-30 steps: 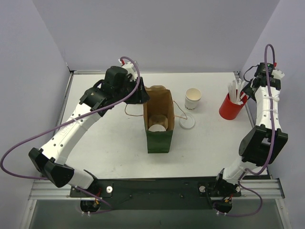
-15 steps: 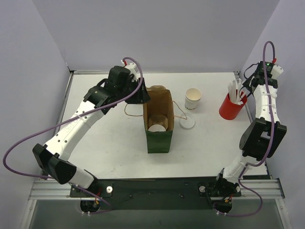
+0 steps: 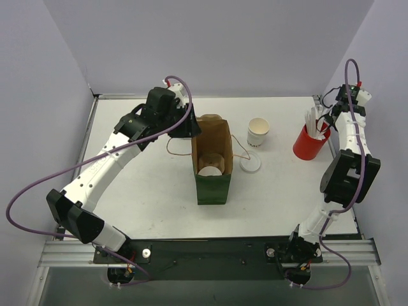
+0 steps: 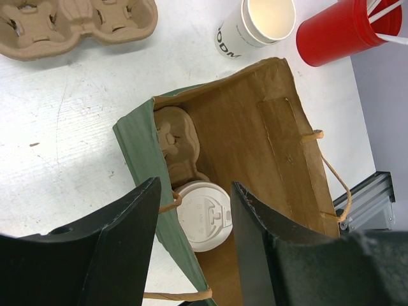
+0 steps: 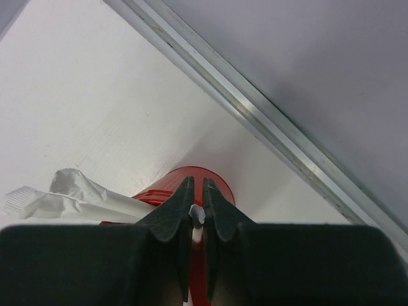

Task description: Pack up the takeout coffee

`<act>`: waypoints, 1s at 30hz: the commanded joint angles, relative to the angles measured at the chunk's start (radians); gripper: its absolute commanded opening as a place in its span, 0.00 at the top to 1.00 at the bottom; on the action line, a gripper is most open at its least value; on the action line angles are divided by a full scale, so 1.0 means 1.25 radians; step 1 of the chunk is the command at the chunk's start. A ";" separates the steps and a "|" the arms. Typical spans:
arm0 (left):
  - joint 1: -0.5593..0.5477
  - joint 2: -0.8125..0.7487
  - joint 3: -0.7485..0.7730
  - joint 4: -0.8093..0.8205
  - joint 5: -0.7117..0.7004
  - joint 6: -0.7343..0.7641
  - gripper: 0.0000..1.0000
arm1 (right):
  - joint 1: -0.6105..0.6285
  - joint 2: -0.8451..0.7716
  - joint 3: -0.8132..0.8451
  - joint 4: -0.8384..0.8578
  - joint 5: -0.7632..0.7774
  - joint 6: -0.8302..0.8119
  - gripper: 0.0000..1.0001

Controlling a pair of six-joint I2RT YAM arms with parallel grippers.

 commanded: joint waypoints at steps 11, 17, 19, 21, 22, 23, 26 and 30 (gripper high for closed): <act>0.012 -0.006 0.028 0.025 0.022 0.008 0.43 | 0.085 -0.107 0.057 -0.045 0.191 -0.117 1.00; 0.017 -0.003 0.040 0.022 0.030 0.008 0.43 | 0.090 -0.194 0.065 -0.088 0.229 -0.122 1.00; 0.017 -0.005 0.040 0.022 0.036 0.006 0.43 | 0.088 -0.214 0.074 -0.102 0.234 -0.130 1.00; 0.017 -0.007 0.041 0.019 0.040 0.006 0.43 | 0.088 -0.239 0.093 -0.131 0.247 -0.129 1.00; 0.017 -0.009 0.042 0.019 0.039 0.007 0.43 | 0.090 -0.250 0.096 -0.138 0.246 -0.127 1.00; 0.017 -0.009 0.042 0.018 0.035 0.007 0.43 | 0.090 -0.272 0.102 -0.150 0.246 -0.124 1.00; 0.017 -0.012 0.044 0.014 0.032 0.009 0.43 | 0.092 -0.319 0.107 -0.169 0.220 -0.111 1.00; 0.018 -0.020 0.041 0.019 0.027 0.009 0.43 | 0.107 -0.374 0.113 -0.185 0.153 -0.101 1.00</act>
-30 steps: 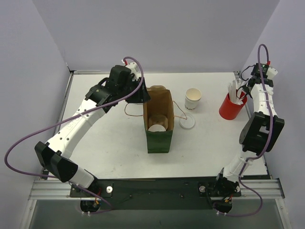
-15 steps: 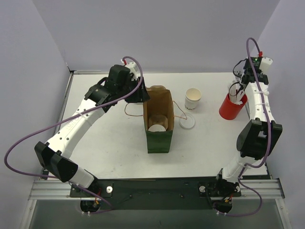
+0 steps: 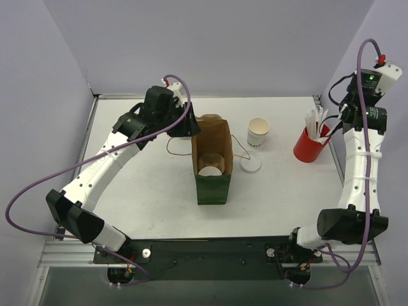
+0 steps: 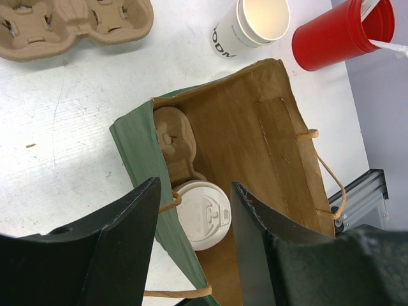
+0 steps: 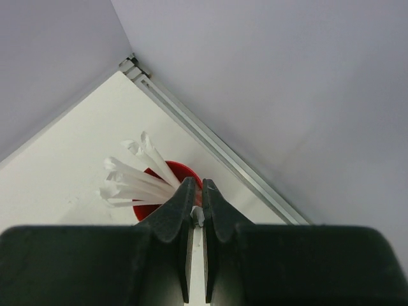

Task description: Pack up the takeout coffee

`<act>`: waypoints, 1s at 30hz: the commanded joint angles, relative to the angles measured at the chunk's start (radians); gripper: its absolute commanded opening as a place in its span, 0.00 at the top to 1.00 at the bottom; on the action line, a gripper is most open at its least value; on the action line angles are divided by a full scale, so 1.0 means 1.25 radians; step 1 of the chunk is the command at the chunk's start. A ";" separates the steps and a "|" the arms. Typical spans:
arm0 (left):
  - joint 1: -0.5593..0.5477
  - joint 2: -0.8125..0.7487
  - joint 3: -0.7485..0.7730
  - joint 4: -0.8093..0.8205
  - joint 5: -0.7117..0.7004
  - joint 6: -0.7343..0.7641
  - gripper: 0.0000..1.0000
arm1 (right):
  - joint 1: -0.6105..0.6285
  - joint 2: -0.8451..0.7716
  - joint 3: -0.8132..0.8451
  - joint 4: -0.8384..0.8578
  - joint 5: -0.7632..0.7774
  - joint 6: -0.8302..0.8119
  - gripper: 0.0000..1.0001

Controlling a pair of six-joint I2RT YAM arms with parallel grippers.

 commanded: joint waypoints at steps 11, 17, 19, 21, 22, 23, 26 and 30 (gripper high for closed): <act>0.015 -0.017 0.062 0.027 -0.001 0.003 0.42 | 0.047 -0.166 0.031 -0.056 -0.155 0.029 1.00; 0.016 -0.016 0.064 0.037 -0.003 0.001 0.42 | 0.047 -0.160 0.024 -0.041 -0.143 0.033 1.00; 0.016 -0.018 0.065 0.036 -0.014 0.001 0.42 | 0.048 -0.166 0.030 -0.030 -0.198 0.051 1.00; 0.024 -0.023 0.065 0.037 -0.018 -0.002 0.42 | 0.059 -0.176 0.030 -0.013 -0.282 0.094 1.00; 0.027 -0.022 0.065 0.037 -0.027 -0.003 0.42 | 0.070 -0.183 0.027 0.007 -0.308 0.106 1.00; 0.037 -0.025 0.064 0.037 -0.032 -0.009 0.42 | 0.085 -0.187 0.026 0.015 -0.322 0.126 1.00; 0.054 -0.040 0.061 0.041 -0.077 -0.012 0.42 | 0.166 -0.199 0.021 0.050 -0.371 0.144 1.00; 0.086 -0.066 0.055 0.037 -0.116 -0.013 0.42 | 0.322 -0.199 0.025 0.090 -0.405 0.168 1.00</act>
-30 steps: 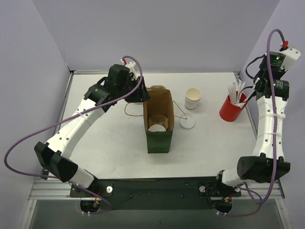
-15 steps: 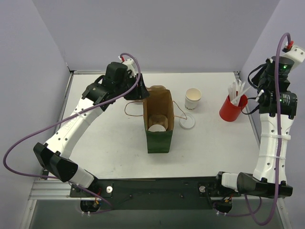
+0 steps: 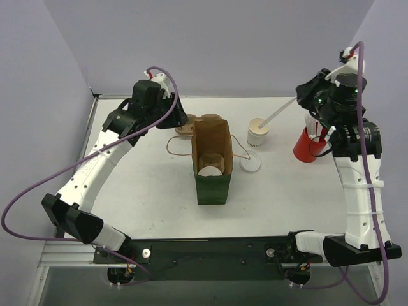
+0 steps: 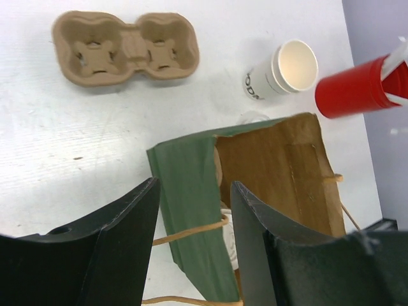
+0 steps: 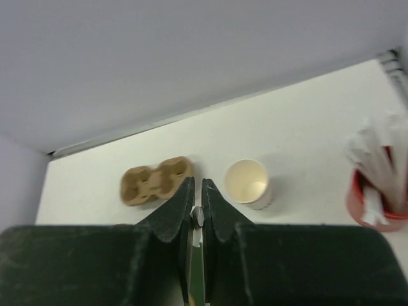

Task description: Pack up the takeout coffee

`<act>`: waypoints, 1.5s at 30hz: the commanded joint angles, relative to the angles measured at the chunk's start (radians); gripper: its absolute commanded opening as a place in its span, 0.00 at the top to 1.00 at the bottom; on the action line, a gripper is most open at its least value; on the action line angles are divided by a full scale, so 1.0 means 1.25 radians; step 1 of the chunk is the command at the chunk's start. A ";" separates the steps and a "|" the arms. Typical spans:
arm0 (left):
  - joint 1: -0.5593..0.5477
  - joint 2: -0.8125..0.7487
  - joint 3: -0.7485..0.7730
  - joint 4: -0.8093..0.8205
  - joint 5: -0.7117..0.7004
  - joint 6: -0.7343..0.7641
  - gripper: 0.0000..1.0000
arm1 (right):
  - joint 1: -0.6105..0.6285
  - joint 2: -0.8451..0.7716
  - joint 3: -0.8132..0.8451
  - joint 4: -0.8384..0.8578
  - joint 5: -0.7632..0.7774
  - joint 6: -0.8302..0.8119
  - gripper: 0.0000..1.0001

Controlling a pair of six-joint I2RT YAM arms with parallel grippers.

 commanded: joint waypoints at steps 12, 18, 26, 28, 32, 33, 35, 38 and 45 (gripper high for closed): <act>0.097 -0.090 -0.008 0.017 -0.071 -0.007 0.42 | 0.374 0.063 0.073 0.117 -0.071 -0.020 1.00; 0.120 -0.110 -0.051 0.020 -0.080 -0.005 0.41 | 0.472 0.171 0.032 0.110 -0.008 -0.070 1.00; 0.129 -0.122 -0.082 0.008 -0.091 0.007 0.40 | 0.519 0.239 0.015 0.115 0.059 -0.102 0.87; 0.129 -0.121 -0.087 0.009 -0.096 0.005 0.40 | 0.519 0.241 0.006 0.115 0.055 -0.106 0.82; 0.130 -0.121 -0.099 0.010 -0.093 0.005 0.40 | 0.518 0.231 -0.003 0.113 0.054 -0.107 0.51; 0.130 -0.120 -0.103 0.010 -0.094 0.006 0.39 | 0.519 0.224 -0.001 0.113 0.051 -0.107 0.36; 0.130 -0.120 -0.107 0.014 -0.101 0.007 0.35 | 0.519 0.215 0.010 0.110 0.045 -0.105 0.25; 0.130 -0.118 -0.110 0.019 -0.110 0.005 0.07 | 0.512 0.204 0.035 0.088 0.061 -0.094 0.12; 0.129 -0.111 -0.105 0.012 -0.157 0.005 0.05 | 0.427 0.143 0.012 0.059 0.054 -0.037 0.03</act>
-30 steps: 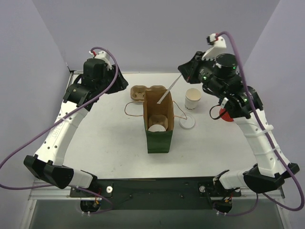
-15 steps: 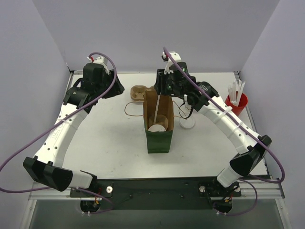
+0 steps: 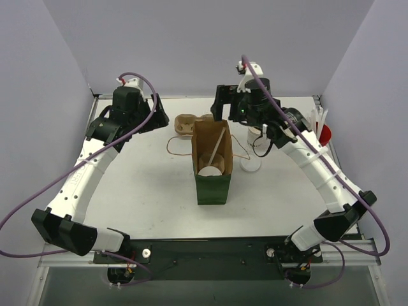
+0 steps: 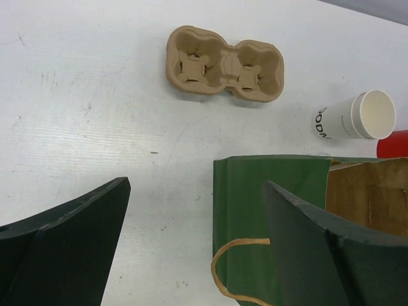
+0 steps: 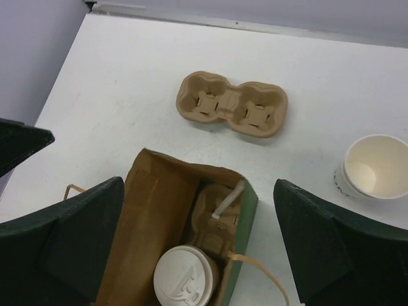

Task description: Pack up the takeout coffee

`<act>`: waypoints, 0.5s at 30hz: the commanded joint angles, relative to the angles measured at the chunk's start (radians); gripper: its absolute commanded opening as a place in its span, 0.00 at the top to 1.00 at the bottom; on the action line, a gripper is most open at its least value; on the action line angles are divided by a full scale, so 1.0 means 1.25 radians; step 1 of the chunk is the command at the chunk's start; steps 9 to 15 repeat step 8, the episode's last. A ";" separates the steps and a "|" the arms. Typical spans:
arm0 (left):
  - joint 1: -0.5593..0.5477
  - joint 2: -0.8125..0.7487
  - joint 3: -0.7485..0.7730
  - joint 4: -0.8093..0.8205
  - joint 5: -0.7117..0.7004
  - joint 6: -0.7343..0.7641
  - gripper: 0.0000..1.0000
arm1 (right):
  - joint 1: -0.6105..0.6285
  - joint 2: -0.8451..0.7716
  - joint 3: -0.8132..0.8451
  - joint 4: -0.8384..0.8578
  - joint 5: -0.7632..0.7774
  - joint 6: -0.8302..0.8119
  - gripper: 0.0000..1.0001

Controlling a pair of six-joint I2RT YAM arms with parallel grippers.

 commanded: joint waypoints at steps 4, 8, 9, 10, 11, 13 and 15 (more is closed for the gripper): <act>0.005 -0.023 -0.006 0.033 -0.056 0.020 0.04 | -0.079 -0.099 -0.017 -0.003 0.018 0.050 0.03; 0.005 -0.021 -0.005 0.026 -0.081 0.020 0.03 | -0.088 -0.115 -0.032 -0.003 0.024 0.056 0.02; 0.005 -0.021 -0.005 0.026 -0.081 0.020 0.03 | -0.088 -0.115 -0.032 -0.003 0.024 0.056 0.02; 0.005 -0.021 -0.005 0.026 -0.081 0.020 0.03 | -0.088 -0.115 -0.032 -0.003 0.024 0.056 0.02; 0.005 -0.021 -0.005 0.026 -0.081 0.020 0.03 | -0.088 -0.115 -0.032 -0.003 0.024 0.056 0.02; 0.005 -0.021 -0.005 0.026 -0.081 0.020 0.03 | -0.088 -0.115 -0.032 -0.003 0.024 0.056 0.02; 0.005 -0.021 -0.005 0.026 -0.081 0.020 0.03 | -0.088 -0.115 -0.032 -0.003 0.024 0.056 0.02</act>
